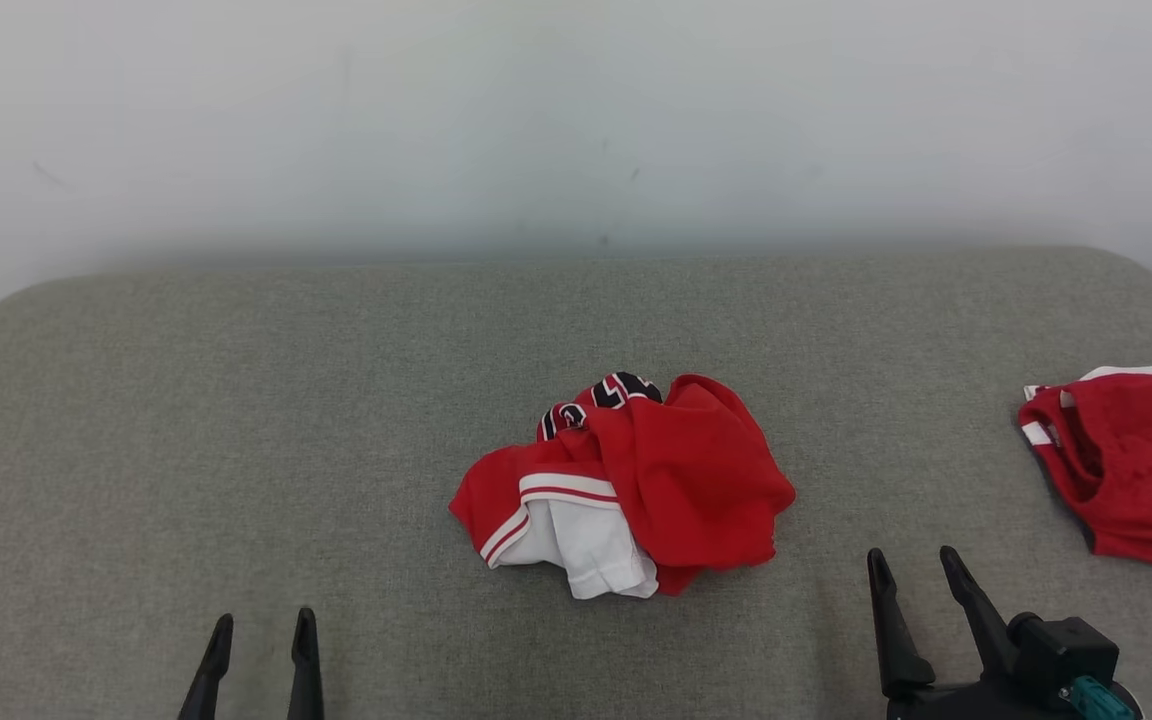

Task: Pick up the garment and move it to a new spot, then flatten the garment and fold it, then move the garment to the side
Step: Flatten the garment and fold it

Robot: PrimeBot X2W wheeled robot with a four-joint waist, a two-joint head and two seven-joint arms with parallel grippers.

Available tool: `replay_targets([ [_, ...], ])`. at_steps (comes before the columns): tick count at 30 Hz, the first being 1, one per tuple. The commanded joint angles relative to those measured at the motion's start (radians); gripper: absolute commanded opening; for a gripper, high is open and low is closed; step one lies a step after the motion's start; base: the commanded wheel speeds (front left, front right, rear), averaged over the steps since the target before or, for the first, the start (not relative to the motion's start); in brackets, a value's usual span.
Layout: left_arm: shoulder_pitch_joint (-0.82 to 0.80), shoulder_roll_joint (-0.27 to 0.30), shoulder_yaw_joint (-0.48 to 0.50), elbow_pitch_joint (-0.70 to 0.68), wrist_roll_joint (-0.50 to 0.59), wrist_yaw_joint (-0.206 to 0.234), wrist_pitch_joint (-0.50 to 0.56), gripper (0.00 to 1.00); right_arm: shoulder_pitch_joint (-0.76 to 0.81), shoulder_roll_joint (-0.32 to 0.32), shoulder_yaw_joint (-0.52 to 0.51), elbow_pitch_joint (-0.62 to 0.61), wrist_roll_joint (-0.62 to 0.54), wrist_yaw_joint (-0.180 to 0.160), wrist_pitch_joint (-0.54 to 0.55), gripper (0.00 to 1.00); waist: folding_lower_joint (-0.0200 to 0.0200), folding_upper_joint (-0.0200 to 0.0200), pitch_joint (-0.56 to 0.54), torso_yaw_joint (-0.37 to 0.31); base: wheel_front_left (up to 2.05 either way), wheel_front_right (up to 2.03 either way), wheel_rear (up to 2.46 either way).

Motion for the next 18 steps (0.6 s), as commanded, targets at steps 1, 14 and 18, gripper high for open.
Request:
replay_targets([
  [1, -0.019, -0.006, -0.007, 0.005, -0.005, -0.001, -0.003, 1.00, -0.003, 0.000, 0.003, -0.001, -0.002, -0.002, 0.003, 1.00, 0.0000, 0.0000, 0.004, -0.004, 0.00, 0.00, 0.00],
  [14, -0.205, 0.003, -0.059, 0.150, -0.057, -0.003, 0.047, 1.00, -0.044, 0.000, 0.057, 0.013, 0.025, -0.002, -0.003, 1.00, 0.0000, 0.0000, 0.054, -0.186, 0.00, 0.00, 0.00],
  [18, -0.249, 0.002, -0.061, 0.203, -0.084, 0.007, 0.088, 1.00, -0.045, 0.000, 0.049, 0.022, 0.034, -0.002, -0.012, 1.00, 0.0000, 0.0000, 0.072, -0.250, 0.00, 0.00, 0.00],
])
